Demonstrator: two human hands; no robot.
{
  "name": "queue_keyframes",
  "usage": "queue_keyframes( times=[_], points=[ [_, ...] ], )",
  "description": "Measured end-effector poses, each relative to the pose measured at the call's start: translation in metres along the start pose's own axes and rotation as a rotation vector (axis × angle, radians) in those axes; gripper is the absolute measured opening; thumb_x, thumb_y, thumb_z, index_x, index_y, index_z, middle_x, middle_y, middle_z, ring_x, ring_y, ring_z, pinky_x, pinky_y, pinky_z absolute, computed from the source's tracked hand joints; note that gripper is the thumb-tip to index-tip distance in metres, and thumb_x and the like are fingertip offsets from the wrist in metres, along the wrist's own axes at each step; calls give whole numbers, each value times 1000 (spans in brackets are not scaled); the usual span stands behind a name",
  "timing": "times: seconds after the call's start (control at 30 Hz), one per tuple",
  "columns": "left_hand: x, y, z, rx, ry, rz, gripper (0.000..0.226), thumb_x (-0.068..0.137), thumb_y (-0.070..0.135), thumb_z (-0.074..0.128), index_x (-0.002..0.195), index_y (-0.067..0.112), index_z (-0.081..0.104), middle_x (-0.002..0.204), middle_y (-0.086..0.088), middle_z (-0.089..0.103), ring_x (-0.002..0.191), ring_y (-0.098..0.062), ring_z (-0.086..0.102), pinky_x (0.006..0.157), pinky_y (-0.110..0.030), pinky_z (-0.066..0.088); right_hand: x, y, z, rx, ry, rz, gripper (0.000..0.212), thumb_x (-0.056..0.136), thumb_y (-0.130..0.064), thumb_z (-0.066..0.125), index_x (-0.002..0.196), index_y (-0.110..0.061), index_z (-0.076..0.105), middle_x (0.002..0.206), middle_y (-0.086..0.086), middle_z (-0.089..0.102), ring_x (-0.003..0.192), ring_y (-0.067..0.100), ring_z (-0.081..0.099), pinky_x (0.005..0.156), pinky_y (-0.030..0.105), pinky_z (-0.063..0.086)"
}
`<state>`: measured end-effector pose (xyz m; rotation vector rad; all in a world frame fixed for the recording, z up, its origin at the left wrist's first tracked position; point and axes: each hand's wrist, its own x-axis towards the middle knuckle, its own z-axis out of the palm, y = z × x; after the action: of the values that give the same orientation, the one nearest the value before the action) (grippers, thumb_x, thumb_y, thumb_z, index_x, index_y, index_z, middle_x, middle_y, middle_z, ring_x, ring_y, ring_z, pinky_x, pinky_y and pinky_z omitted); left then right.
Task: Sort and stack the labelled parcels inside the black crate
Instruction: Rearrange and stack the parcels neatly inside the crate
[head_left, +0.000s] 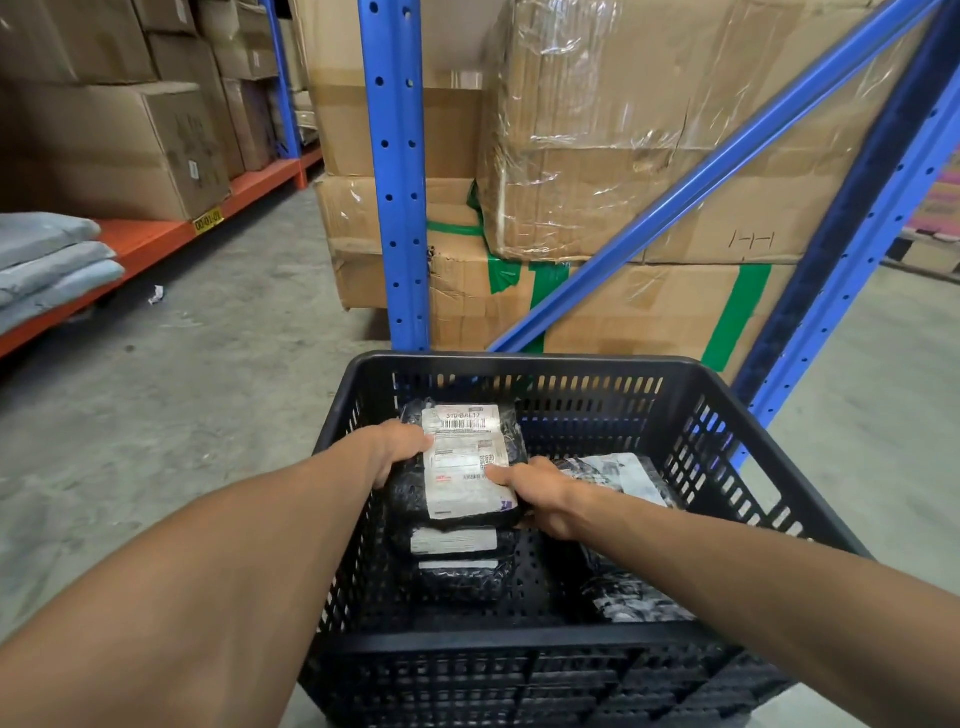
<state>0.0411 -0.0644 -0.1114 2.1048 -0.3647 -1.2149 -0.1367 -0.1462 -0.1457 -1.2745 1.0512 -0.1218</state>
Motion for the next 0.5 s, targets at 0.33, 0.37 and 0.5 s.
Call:
queue_keyframes(
  times=[0.33,0.37,0.5],
  points=[
    [-1,-2,9,198,70,45,49,94,8,55,142,0,46,140,-18,55,126,-34,55,101,-36,45,-11,13,-31,-374,-75,-23,87,92,-56,60,160,-19,22,150,12,51,112,23,56,83,34,46],
    [-5,2,12,240,82,69,52,93,11,57,143,1,45,142,-17,53,128,-33,53,104,-37,44,-12,12,-41,-413,-77,-26,88,92,-58,58,161,-22,19,150,11,51,109,22,59,80,33,46],
    [-22,23,32,501,229,242,63,90,21,59,149,11,39,154,-16,35,139,-35,41,115,-43,38,-20,8,-85,-573,59,-83,89,94,-52,59,162,-21,12,160,14,38,130,30,54,102,39,45]
  ],
)
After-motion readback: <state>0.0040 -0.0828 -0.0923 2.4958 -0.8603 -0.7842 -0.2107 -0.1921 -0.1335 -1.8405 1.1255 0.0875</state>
